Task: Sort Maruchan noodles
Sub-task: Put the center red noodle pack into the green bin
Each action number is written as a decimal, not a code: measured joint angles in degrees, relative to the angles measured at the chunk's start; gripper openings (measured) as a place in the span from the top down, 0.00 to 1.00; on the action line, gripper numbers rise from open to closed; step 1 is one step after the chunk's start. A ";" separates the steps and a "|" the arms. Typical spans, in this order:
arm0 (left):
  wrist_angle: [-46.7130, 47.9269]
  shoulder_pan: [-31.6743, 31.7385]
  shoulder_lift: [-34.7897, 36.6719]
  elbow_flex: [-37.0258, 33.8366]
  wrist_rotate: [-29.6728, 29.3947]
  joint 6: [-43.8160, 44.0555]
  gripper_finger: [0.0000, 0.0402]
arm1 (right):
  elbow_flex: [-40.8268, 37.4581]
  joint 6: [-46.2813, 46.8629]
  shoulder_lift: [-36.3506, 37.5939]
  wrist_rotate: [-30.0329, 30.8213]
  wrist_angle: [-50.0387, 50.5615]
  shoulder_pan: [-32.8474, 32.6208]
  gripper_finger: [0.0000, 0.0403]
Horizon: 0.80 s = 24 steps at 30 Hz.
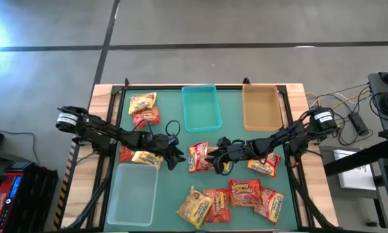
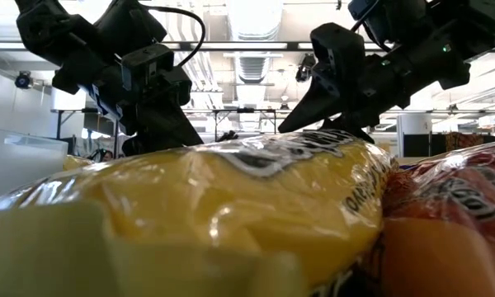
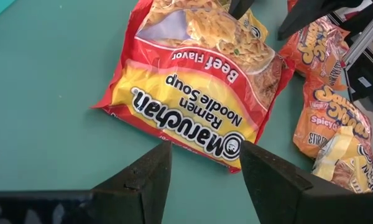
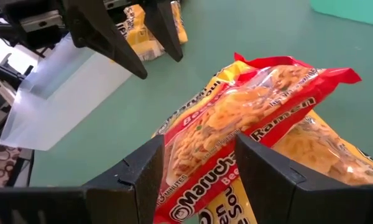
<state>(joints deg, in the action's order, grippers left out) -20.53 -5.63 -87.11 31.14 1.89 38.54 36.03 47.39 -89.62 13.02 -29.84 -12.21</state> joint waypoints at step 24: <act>-10.97 0.00 -12.79 -0.07 -1.41 -1.94 0.57 | 0.13 9.61 -0.62 -11.58 4.60 6.62 0.54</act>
<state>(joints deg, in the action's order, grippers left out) -31.51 -5.63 -99.90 31.07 0.48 36.61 36.16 57.00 -90.24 1.45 -25.23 -5.58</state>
